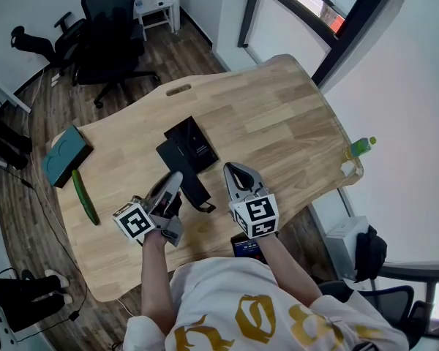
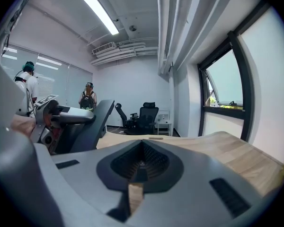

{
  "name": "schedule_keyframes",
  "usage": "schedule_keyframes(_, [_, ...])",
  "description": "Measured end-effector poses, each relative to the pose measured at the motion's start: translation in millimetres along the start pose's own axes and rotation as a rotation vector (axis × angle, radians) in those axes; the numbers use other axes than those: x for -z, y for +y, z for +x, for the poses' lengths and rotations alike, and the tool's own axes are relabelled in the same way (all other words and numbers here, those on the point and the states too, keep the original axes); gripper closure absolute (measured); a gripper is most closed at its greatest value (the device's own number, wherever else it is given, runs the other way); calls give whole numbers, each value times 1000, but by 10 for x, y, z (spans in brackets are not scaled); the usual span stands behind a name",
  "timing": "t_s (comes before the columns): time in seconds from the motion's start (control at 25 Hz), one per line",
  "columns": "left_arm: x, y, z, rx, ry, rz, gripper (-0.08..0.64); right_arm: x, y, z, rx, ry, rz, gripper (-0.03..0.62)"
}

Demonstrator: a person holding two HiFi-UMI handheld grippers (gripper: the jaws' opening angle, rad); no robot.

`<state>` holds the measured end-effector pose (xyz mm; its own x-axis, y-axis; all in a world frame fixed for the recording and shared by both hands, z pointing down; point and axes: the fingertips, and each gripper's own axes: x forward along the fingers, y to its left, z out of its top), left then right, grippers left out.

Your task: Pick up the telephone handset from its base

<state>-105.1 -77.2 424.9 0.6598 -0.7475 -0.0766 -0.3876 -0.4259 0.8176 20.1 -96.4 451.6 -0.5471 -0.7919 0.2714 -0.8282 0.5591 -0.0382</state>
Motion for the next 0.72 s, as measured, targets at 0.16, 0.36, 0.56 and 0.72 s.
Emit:
schedule_keyframes(0.16, [4,-17,-6,2,0,0,488,6,-25,-15,2,1,-2,588])
schedule_keyframes(0.36, [7,-20,-11,-3,2,2,488,7,-67,-23,3,-1,5,588])
schedule_keyframes(0.56, [17,-1,-6,-5,4,-3,488,17,-73,-10,3,5,6,588])
schedule_keyframes(0.72, [15,-3,8,-5,8,-2,488,6,-85,-3,4,5,2,588])
